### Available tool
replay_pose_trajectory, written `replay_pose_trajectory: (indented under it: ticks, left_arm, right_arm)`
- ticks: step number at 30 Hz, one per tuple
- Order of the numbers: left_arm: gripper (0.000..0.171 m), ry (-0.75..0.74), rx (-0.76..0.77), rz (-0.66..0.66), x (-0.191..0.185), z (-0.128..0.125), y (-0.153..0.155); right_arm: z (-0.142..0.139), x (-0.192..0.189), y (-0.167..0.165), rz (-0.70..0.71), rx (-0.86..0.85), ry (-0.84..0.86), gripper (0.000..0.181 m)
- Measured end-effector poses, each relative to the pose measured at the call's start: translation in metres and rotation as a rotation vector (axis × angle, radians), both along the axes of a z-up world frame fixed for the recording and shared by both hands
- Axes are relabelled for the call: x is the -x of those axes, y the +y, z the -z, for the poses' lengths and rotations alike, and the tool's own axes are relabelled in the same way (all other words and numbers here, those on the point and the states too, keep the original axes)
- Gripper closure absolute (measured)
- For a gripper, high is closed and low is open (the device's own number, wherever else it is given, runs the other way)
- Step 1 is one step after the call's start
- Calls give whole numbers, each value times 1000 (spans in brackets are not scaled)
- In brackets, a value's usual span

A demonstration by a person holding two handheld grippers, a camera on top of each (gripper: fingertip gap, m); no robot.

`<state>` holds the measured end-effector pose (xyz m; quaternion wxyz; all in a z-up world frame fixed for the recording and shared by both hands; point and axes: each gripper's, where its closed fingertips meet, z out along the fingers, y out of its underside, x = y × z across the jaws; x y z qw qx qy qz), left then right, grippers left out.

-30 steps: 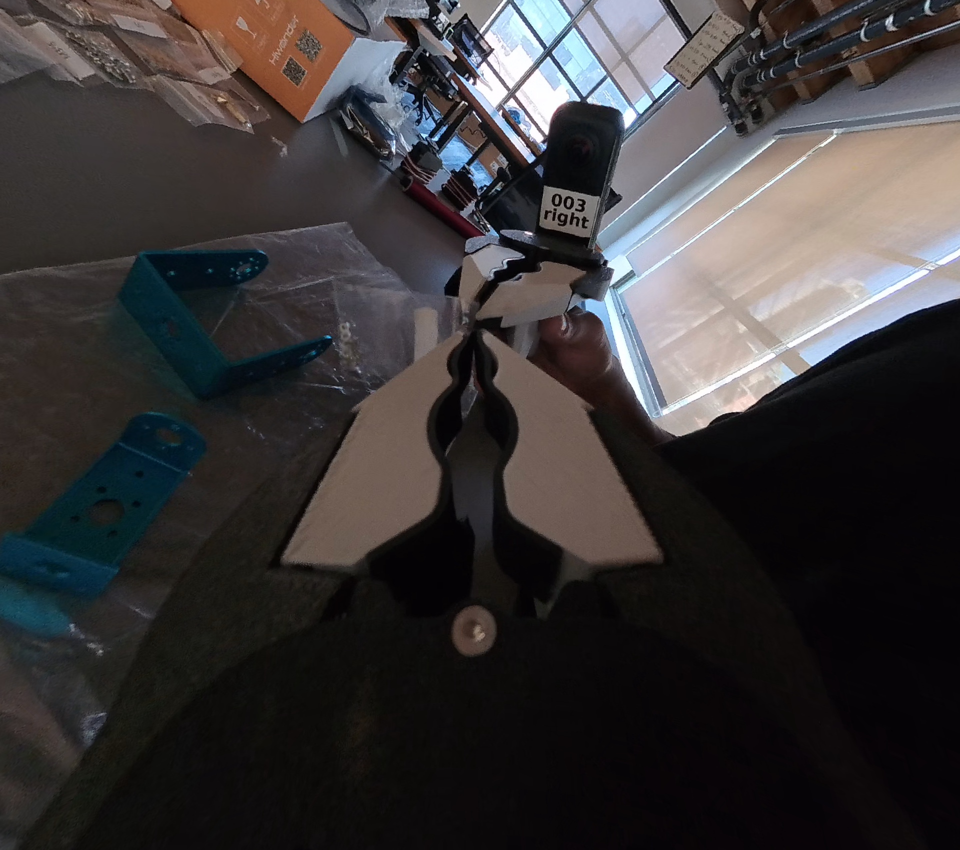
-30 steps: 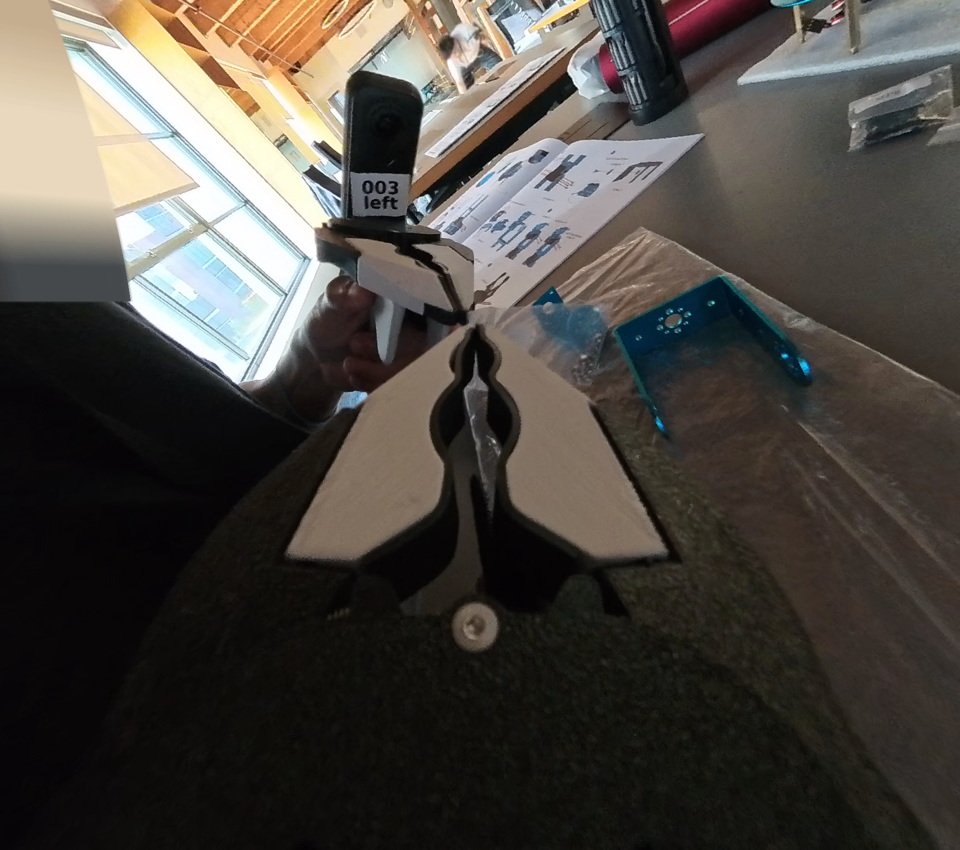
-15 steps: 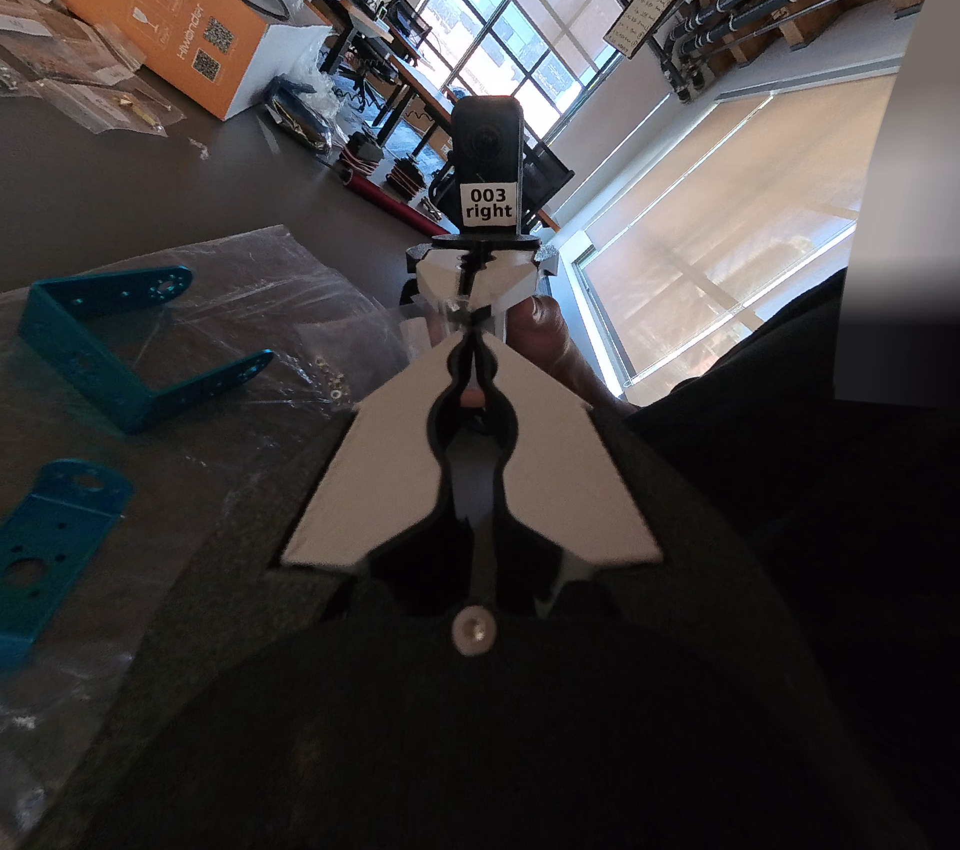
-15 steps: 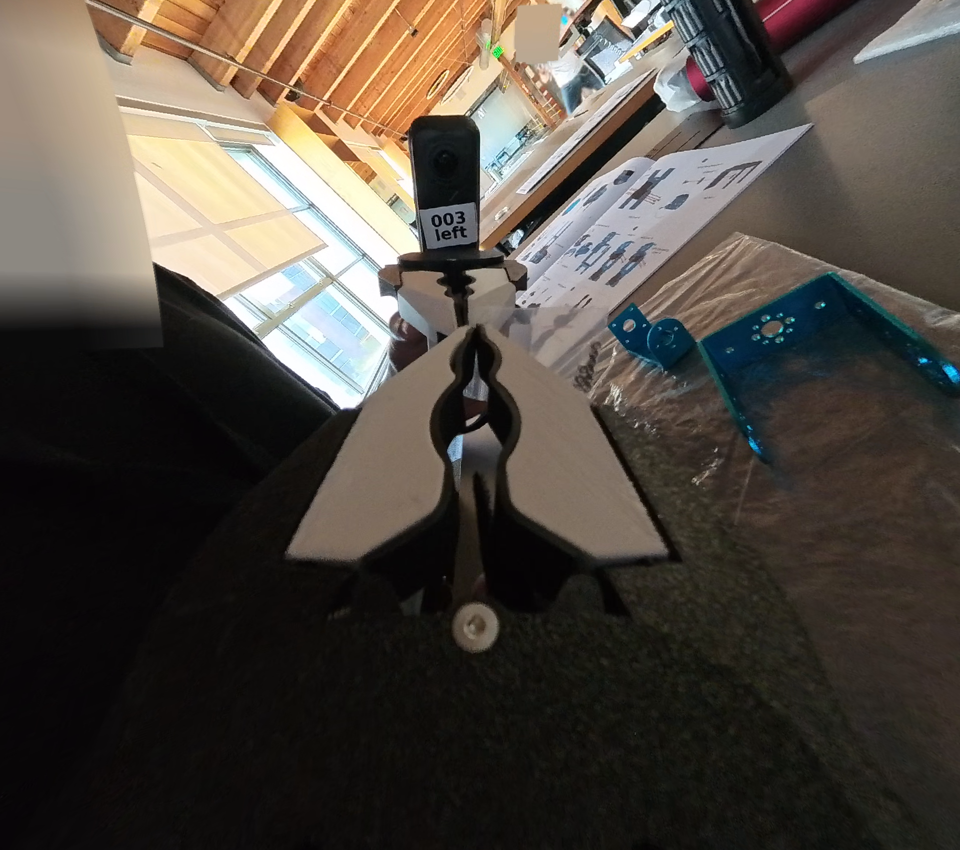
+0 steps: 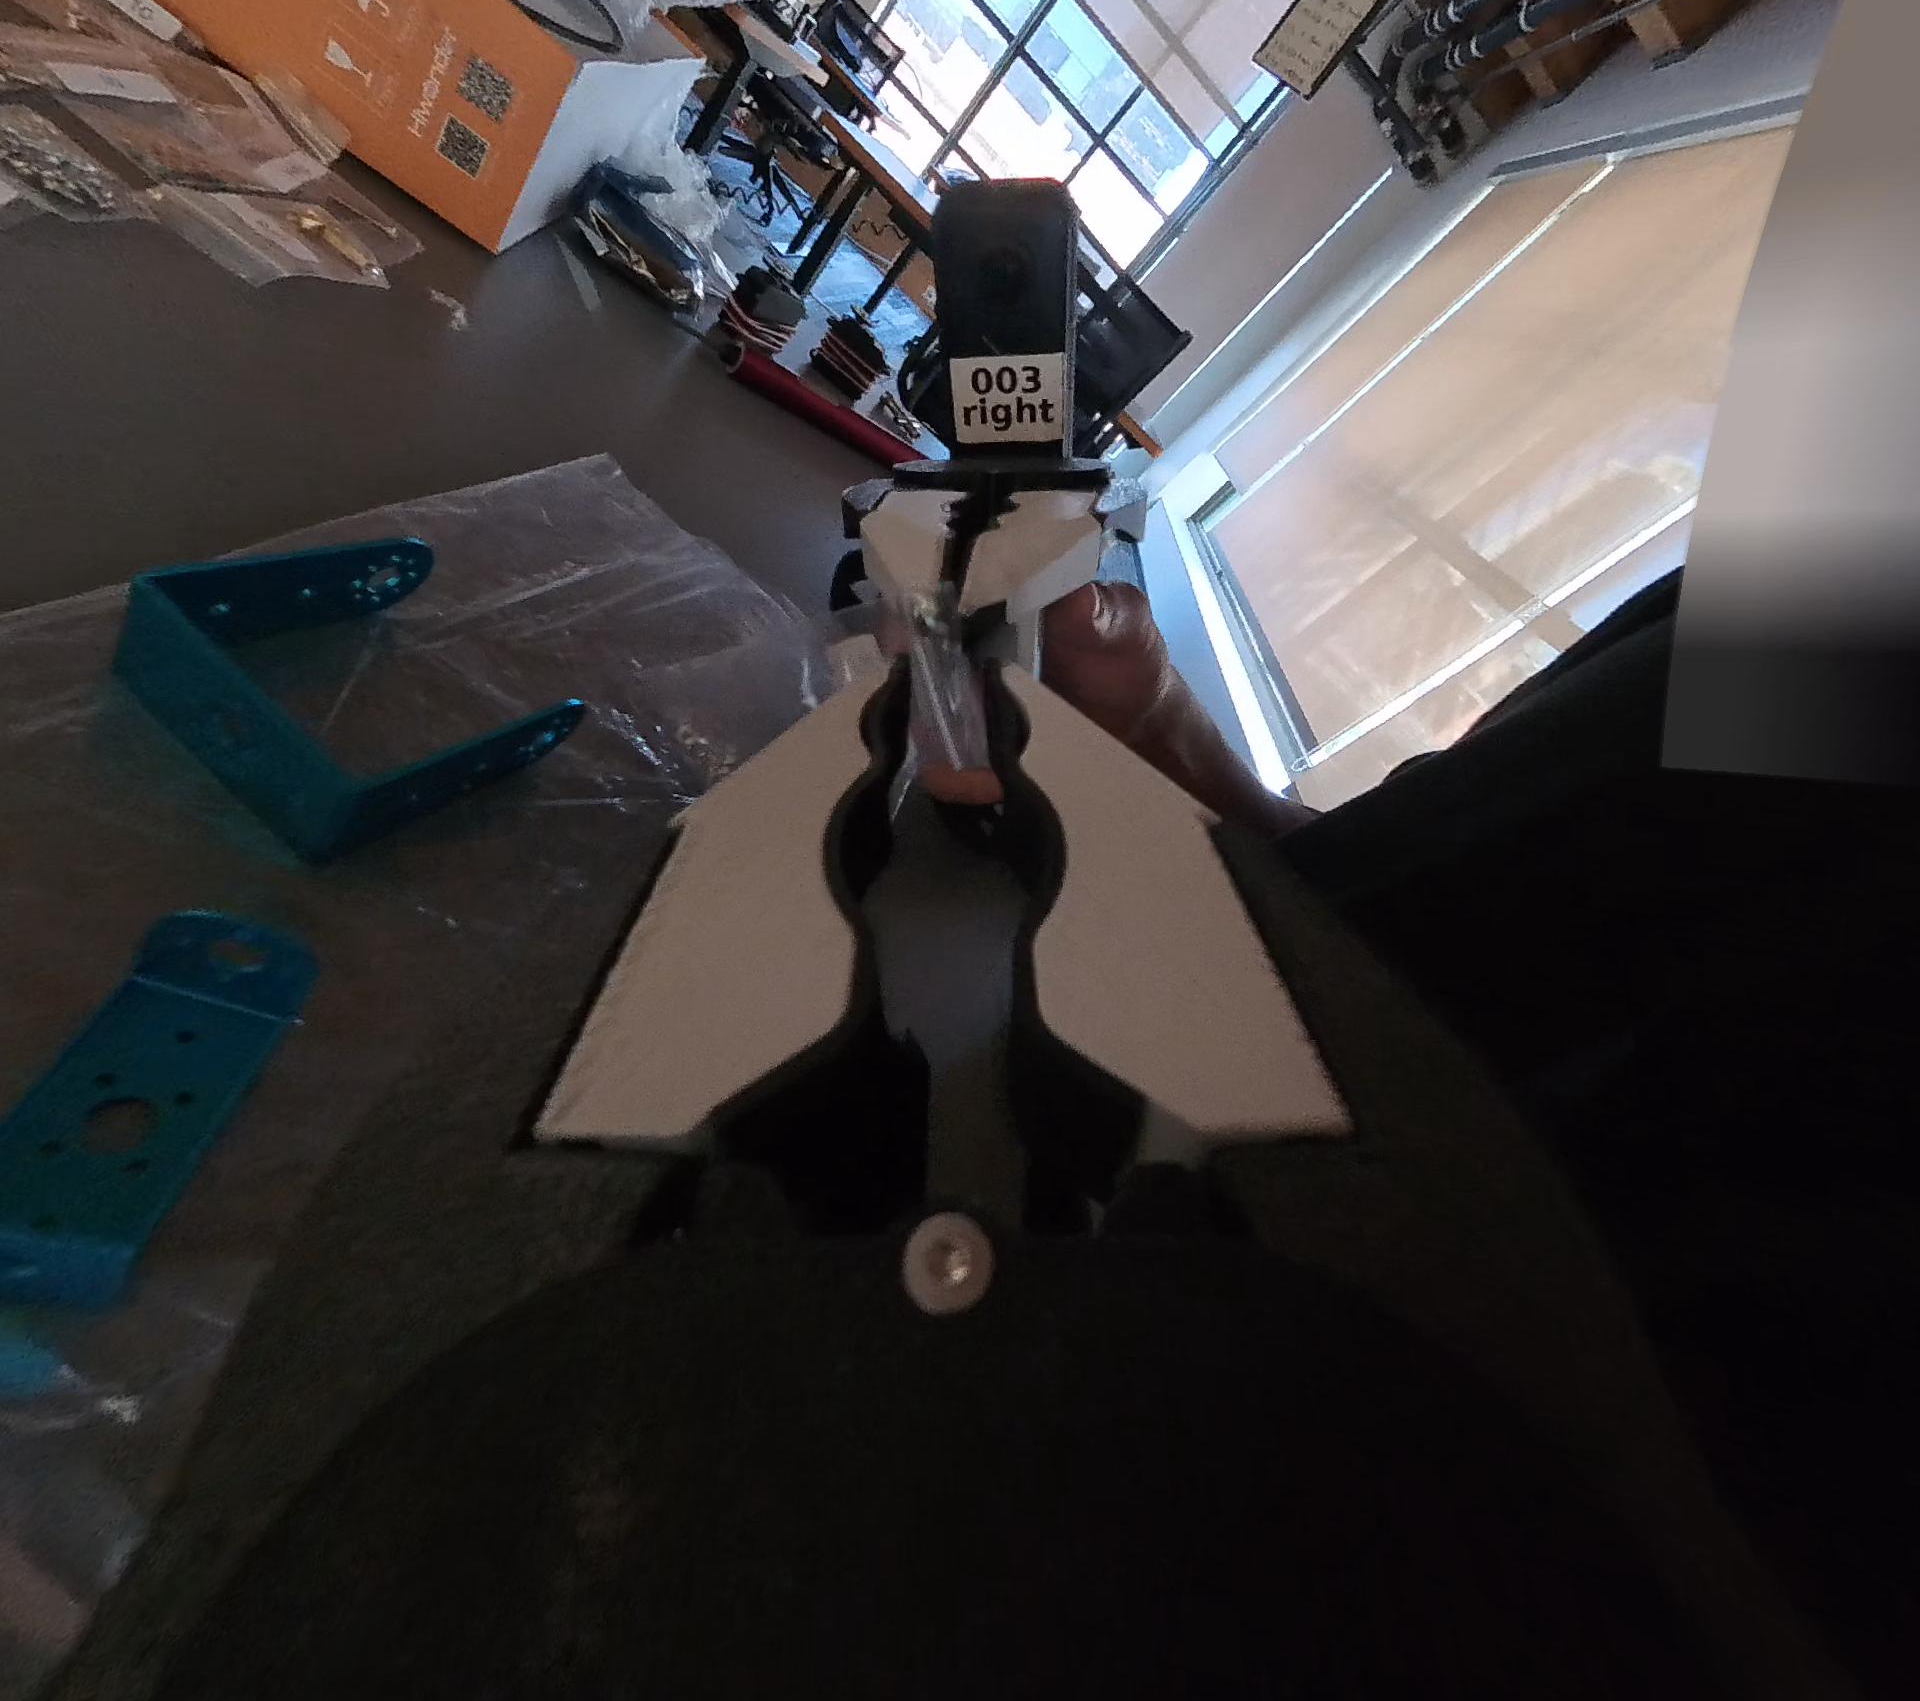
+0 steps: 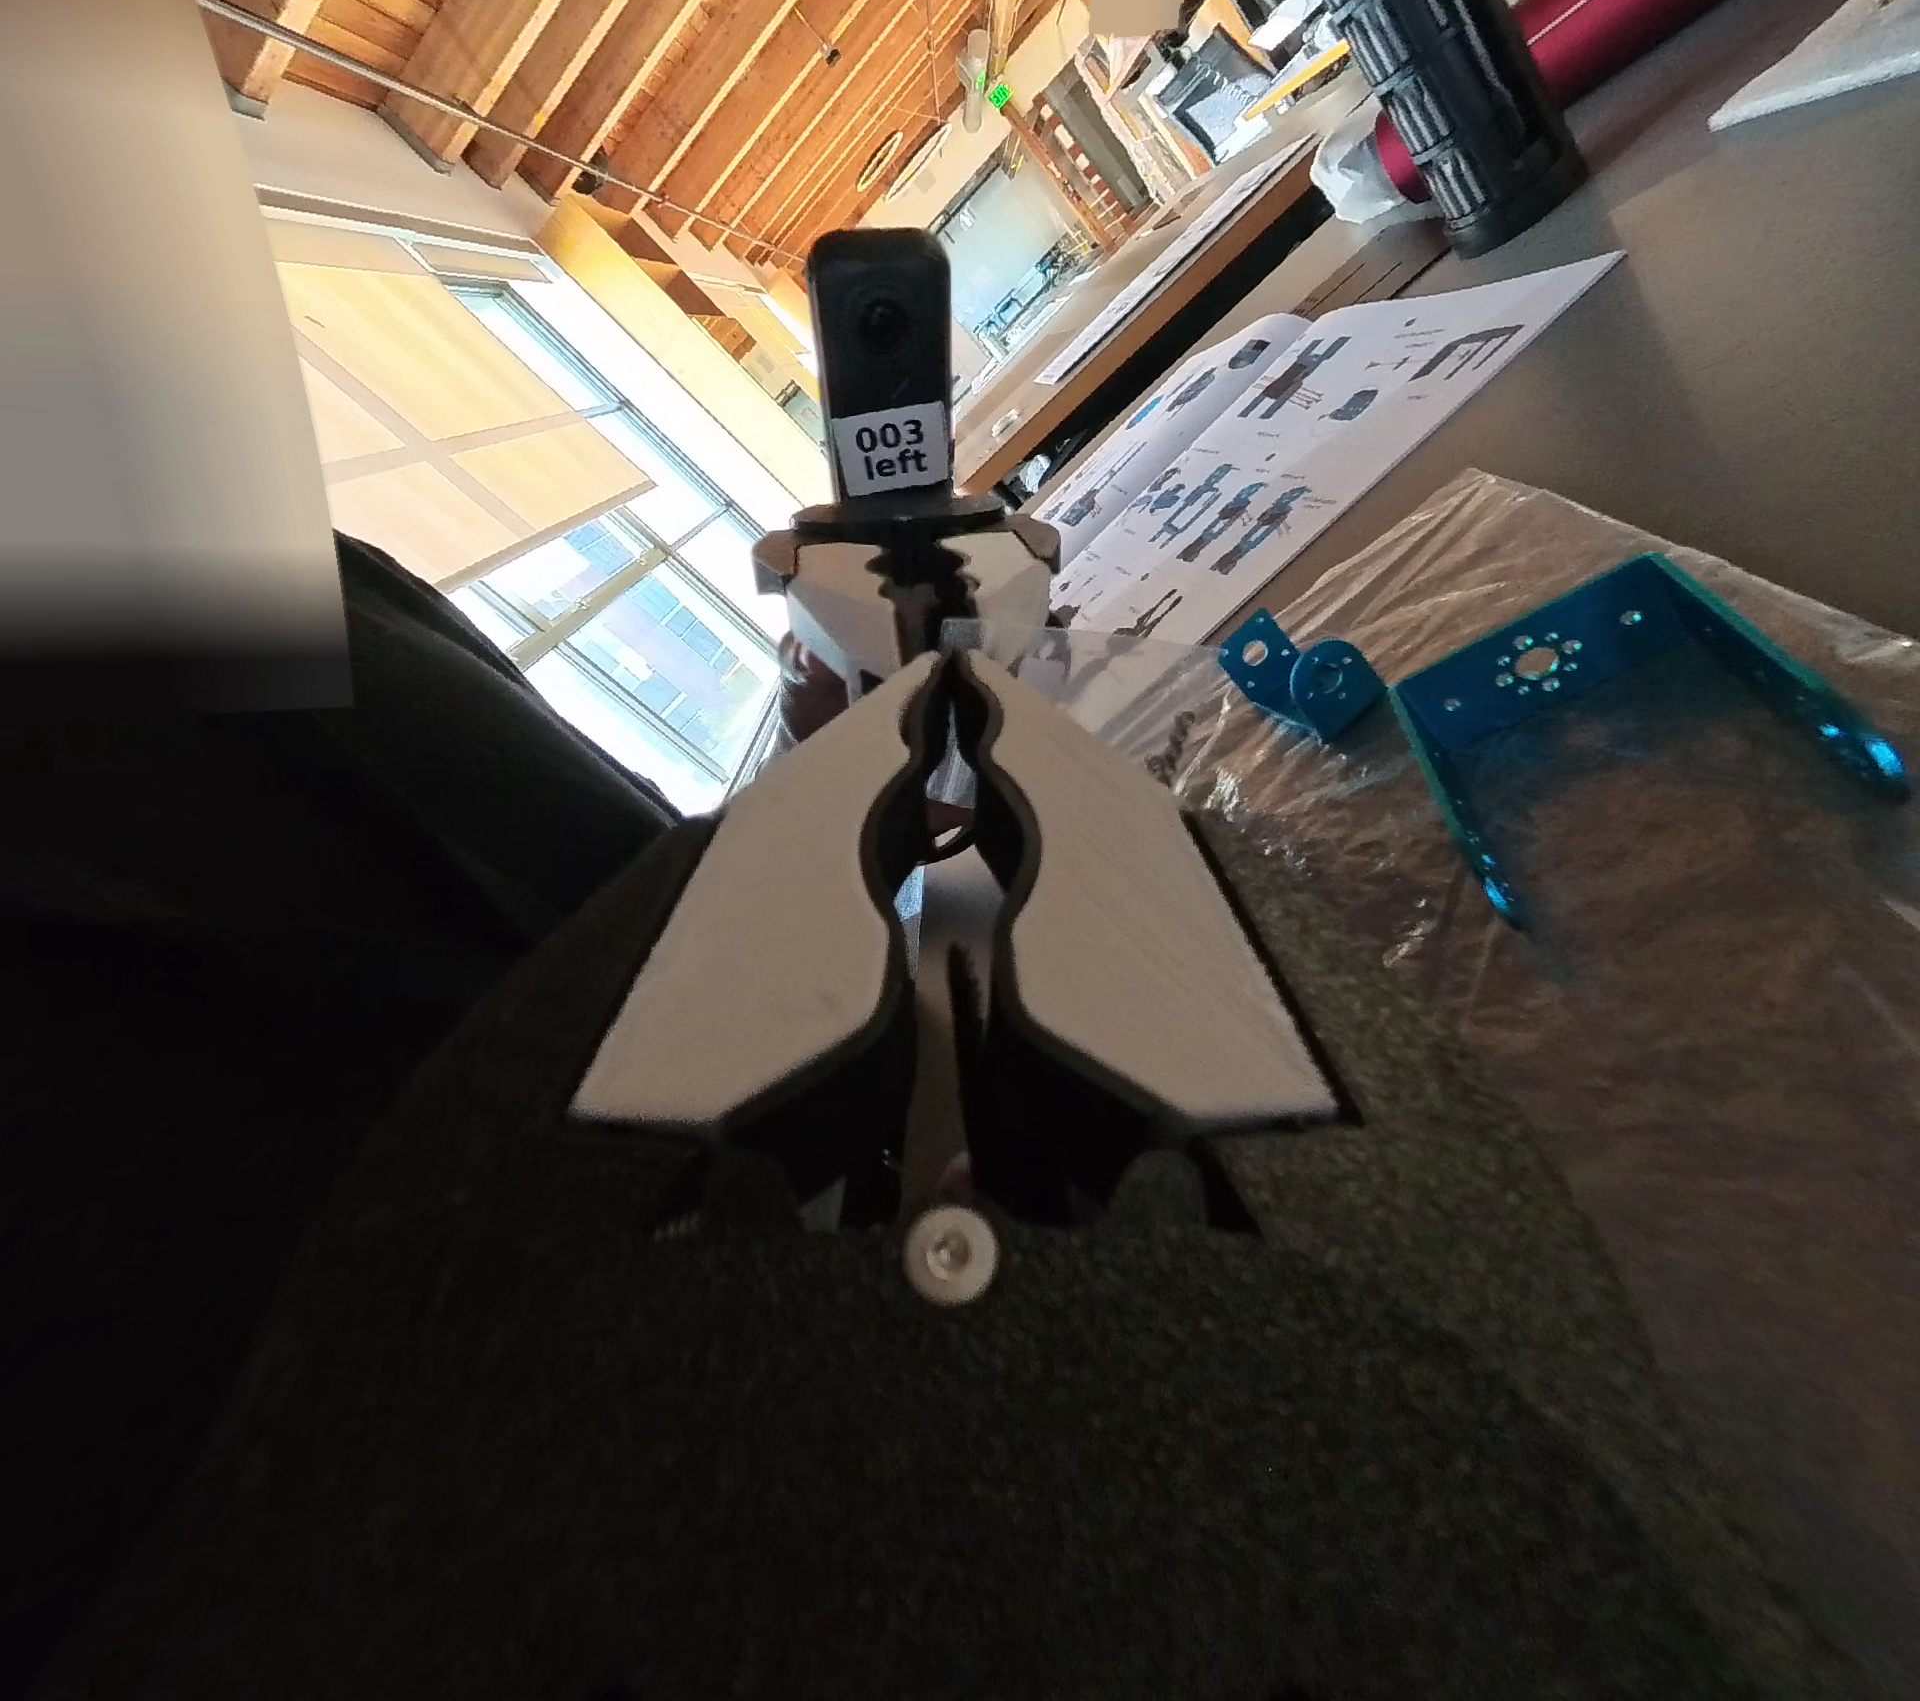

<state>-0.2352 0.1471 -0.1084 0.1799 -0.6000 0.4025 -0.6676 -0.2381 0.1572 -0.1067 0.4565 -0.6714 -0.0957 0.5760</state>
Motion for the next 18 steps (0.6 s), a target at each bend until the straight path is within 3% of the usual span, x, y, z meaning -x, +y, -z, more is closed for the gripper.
replay_pose_trajectory:
  ticks: [18]
  left_arm:
    - [171,24,-14,4,-2,5,-5]
  right_arm:
    - [3,6,-1,-3,0,-36,181]
